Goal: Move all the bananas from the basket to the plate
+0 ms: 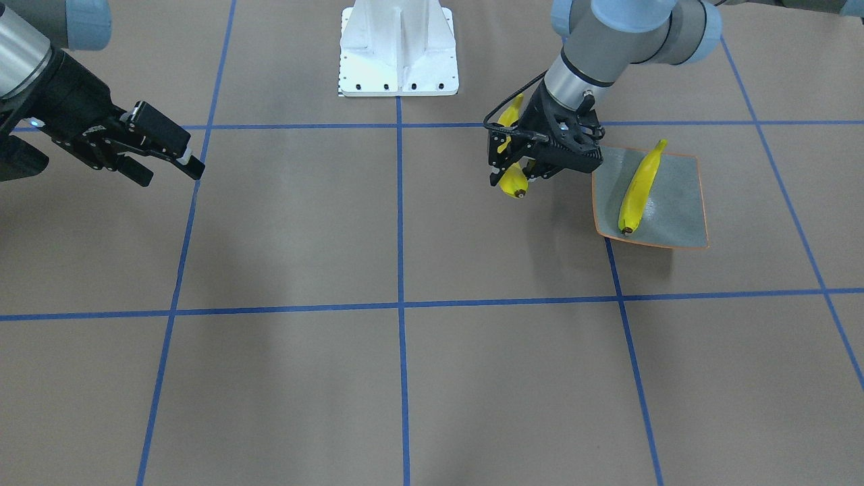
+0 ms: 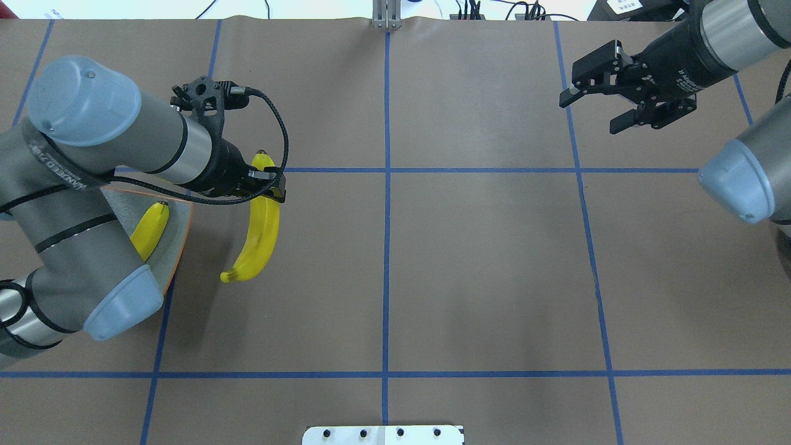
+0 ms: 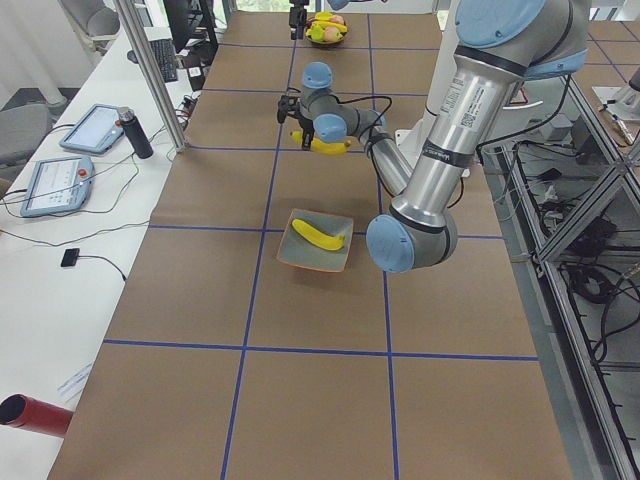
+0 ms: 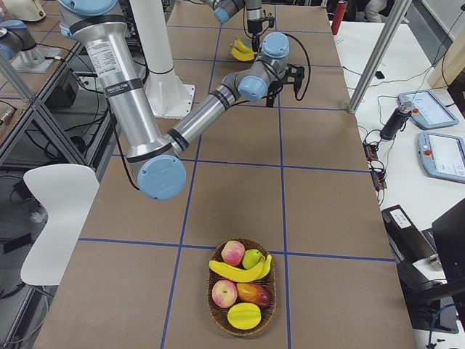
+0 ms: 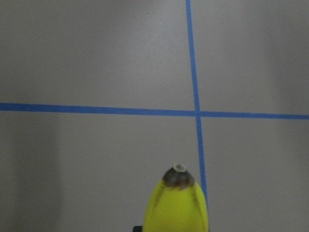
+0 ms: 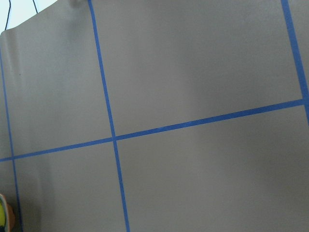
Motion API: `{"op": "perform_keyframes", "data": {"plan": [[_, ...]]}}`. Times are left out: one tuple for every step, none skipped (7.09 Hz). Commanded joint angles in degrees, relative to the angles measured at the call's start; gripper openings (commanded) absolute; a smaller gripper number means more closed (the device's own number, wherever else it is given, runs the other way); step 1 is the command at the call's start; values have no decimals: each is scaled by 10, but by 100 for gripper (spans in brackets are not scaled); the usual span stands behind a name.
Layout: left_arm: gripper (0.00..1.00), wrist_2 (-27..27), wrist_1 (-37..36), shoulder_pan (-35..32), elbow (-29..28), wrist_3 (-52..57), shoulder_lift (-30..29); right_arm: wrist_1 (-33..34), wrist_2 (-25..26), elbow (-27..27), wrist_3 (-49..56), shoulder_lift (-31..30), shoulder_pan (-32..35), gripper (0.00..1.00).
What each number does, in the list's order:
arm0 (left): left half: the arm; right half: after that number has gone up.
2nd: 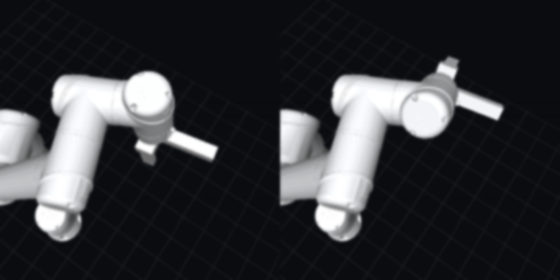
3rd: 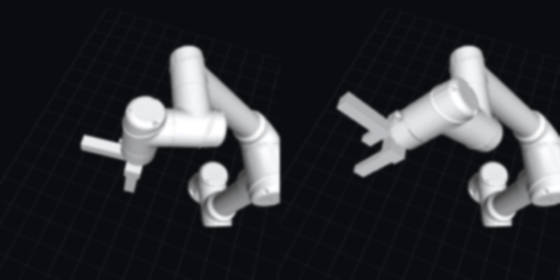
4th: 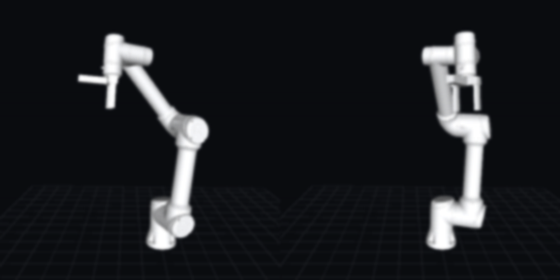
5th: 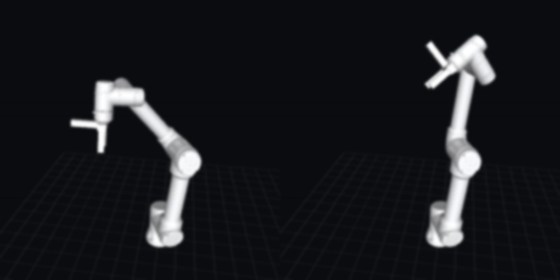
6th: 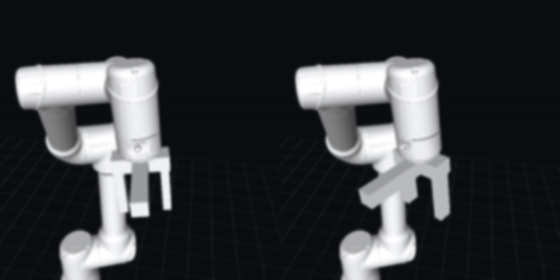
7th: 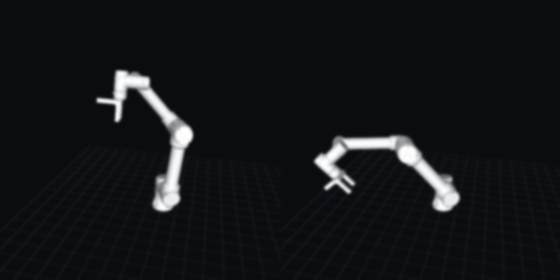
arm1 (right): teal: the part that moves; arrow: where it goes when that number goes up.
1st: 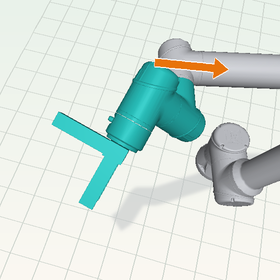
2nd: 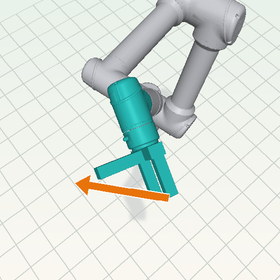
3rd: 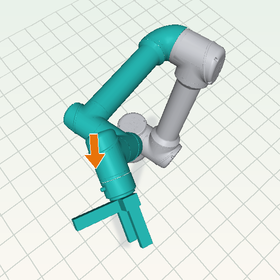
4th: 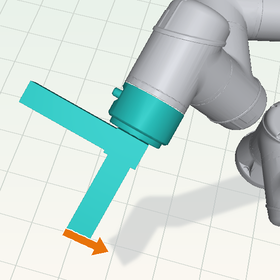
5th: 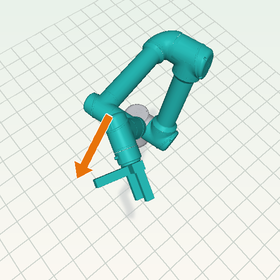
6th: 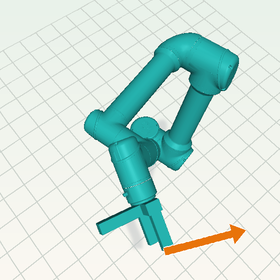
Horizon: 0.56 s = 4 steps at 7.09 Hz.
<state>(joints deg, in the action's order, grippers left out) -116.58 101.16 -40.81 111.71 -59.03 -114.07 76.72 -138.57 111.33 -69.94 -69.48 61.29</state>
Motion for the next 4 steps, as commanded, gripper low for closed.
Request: {"op": "perform_keyframes", "data": {"plan": [[0,5,-20,-3,25,85,57,-2,2,-19,4,2,0,100],[0,10,-20,-7,32,111,84,-3,2,-22,4,3,0,100],[0,10,-21,-14,32,129,99,-4,2,-23,4,3,0,100],[0,10,-21,-15,31,151,124,-4,3,-23,3,3,0,100]]}}
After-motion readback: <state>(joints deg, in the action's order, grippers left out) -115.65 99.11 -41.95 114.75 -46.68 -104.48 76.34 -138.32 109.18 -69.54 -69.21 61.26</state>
